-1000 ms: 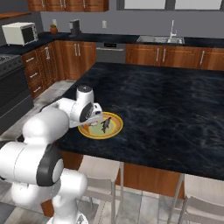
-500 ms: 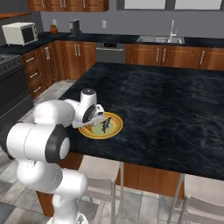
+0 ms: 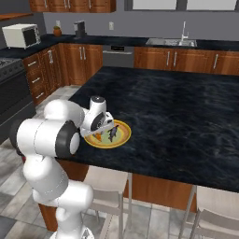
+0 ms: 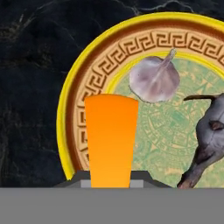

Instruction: Take the cheese, fish, and garlic from the fridge and place them on the plate on the dining counter to create an appetizer plate.

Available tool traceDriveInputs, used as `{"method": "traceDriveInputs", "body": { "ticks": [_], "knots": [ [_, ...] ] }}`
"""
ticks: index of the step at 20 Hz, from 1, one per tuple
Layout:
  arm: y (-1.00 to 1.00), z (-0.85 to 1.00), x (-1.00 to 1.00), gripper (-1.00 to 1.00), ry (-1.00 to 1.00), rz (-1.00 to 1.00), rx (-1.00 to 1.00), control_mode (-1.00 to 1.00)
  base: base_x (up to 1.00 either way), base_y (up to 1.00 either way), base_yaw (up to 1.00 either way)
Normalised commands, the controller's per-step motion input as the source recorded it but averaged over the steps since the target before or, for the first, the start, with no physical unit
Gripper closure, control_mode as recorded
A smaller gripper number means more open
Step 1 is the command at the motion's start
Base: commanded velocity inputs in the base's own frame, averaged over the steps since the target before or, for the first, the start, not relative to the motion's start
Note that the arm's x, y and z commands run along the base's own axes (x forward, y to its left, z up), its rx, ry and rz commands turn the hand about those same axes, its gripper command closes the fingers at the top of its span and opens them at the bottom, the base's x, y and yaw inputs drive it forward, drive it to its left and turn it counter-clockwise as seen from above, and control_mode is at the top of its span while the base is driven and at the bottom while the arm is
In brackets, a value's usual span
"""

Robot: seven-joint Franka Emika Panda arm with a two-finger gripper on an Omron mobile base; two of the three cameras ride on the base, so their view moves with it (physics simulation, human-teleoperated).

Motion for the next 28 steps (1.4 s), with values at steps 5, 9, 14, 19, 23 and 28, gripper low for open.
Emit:
{"method": "traceDriveInputs", "body": {
  "ticks": [5,9,14,19,23,28],
  "knots": [
    [-0.05,-0.21,0.17,1.0,0.0,0.05,0.0,-1.0,0.0,0.0,0.0],
    [-0.01,-0.24,0.21,1.0,0.0,0.05,0.0,-1.0,0.0,0.0,0.0],
    [0.0,-0.27,0.3,1.0,0.01,0.05,0.0,-1.0,0.0,0.0,0.0],
    [0.0,-0.12,0.27,-1.0,0.04,0.04,0.0,-1.0,0.0,0.0,0.0],
    [0.0,0.0,0.08,-1.0,0.06,0.02,0.0,-1.0,0.0,0.0,0.0],
    [0.0,0.17,-0.43,-1.0,0.03,0.0,0.0,-1.0,0.0,0.0,0.0]
  ]
}}
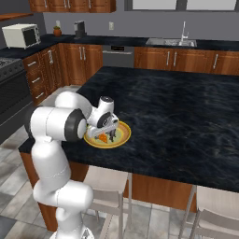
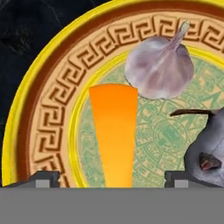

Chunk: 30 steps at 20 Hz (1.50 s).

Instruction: Take the cheese, fish, and garlic from the fridge and place them on the plate on the dining counter to create an appetizer plate.

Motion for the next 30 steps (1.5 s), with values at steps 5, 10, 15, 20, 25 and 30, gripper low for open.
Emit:
{"method": "traceDriveInputs", "body": {
  "ticks": [5,10,15,20,25,30],
  "knots": [
    [-0.04,0.77,-0.77,-1.0,0.01,0.0,0.0,-1.0,0.0,0.0,0.0],
    [0.0,0.8,-1.0,-1.0,-0.03,0.0,0.0,-1.0,0.0,0.0,0.0],
    [-0.03,0.62,-1.0,-1.0,-0.11,-0.02,0.0,-1.0,0.0,0.0,0.0],
    [-0.41,0.48,-1.0,-1.0,-0.04,-0.05,0.0,-1.0,0.0,0.0,0.0],
    [-0.68,0.44,-0.93,-1.0,-0.06,-0.08,0.0,-1.0,0.0,0.0,0.0],
    [-0.61,0.52,-0.84,-1.0,-0.03,-0.06,0.0,-1.0,0.0,0.0,0.0]
  ]
}}
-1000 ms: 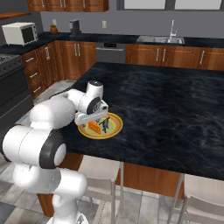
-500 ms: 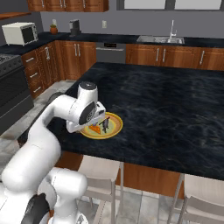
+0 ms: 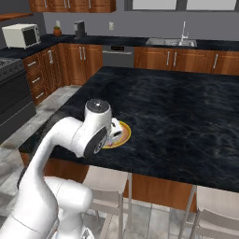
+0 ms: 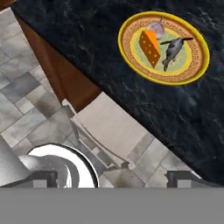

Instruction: Take the cheese, fish, and garlic from the fridge and place them on the plate on the dining counter to create an appetizer plate.

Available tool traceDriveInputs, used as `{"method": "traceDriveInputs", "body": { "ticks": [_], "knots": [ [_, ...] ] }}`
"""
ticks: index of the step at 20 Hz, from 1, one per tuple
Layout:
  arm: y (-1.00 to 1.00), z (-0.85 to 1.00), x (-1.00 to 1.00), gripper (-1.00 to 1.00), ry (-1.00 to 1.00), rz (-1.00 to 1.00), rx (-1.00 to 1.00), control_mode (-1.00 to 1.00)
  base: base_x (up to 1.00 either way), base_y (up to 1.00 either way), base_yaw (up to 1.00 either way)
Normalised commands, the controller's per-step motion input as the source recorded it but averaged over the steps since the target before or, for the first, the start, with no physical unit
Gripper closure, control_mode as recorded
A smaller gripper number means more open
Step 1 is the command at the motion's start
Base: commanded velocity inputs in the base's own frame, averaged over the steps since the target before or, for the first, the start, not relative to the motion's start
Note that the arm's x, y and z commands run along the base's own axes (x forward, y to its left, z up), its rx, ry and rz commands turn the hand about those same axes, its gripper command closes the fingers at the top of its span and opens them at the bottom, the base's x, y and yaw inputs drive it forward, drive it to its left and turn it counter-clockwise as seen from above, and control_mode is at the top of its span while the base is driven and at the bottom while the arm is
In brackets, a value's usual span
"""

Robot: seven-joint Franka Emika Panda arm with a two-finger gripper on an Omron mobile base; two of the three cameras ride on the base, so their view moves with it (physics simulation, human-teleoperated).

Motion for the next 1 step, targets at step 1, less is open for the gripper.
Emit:
{"method": "traceDriveInputs", "body": {
  "ticks": [1],
  "knots": [
    [-0.58,0.52,-0.74,-1.0,0.0,-0.05,0.0,-1.0,0.0,0.0,0.0]
  ]
}}
